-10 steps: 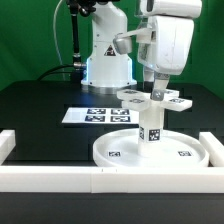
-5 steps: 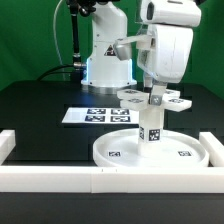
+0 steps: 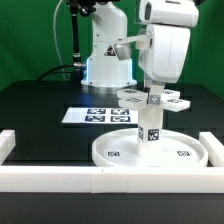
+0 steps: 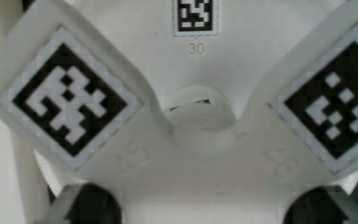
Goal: Assemble round table
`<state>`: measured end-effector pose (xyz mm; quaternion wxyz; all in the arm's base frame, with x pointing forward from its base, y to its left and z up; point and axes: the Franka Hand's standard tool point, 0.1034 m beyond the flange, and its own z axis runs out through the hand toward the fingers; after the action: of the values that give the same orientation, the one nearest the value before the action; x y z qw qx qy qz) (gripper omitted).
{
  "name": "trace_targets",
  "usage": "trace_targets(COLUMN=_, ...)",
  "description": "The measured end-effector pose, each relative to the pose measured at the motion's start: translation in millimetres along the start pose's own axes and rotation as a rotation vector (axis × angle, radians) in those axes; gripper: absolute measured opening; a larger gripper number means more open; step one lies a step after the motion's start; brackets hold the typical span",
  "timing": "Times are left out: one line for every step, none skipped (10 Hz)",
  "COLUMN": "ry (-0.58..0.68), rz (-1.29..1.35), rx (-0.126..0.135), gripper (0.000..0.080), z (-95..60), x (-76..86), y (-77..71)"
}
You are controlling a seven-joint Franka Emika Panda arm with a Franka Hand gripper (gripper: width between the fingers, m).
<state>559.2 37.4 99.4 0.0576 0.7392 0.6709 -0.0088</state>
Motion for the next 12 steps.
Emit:
trace_targets(ry=-0.001, rz=0.129, rx=0.003, gripper=0.0439, z=-0.1, x=0.2, y=-0.7)
trace_targets(ry=-0.002, rz=0.261, rx=0.006, gripper=0.0439, z=-0.4, x=1.0, y=-1.4)
trace_targets(ry=-0.002, rz=0.366, rx=0.006, gripper=0.0439, z=-1.0, x=2.0, y=-2.0)
trace_targets(ry=-0.002, rz=0.455, rx=0.006, gripper=0.0439, z=-1.5, x=3.5, y=-2.6)
trace_targets(ry=-0.002, rz=0.576, rx=0.008, gripper=0.0439, z=-1.8, x=3.5, y=-3.4)
trace_targets(ry=-0.002, rz=0.647, rx=0.010, gripper=0.0439, z=-1.9, x=3.0, y=-3.7)
trace_targets(ry=0.005, rz=0.732, rx=0.013, gripper=0.0439, z=-1.5, x=2.5, y=-3.6)
trace_targets(ry=0.012, rz=0.762, rx=0.009, gripper=0.0440, z=-1.0, x=1.6, y=-3.3)
trace_targets(ry=0.014, rz=0.849, rx=0.013, gripper=0.0440, z=-1.4, x=2.9, y=-3.4)
trace_targets(ry=0.014, rz=0.907, rx=0.014, gripper=0.0440, z=-1.4, x=3.1, y=-3.5)
trace_targets(ry=0.015, rz=0.964, rx=0.015, gripper=0.0440, z=-1.4, x=3.3, y=-3.5)
trace_targets(ry=0.016, rz=1.049, rx=0.019, gripper=0.0440, z=-1.4, x=3.5, y=-3.8)
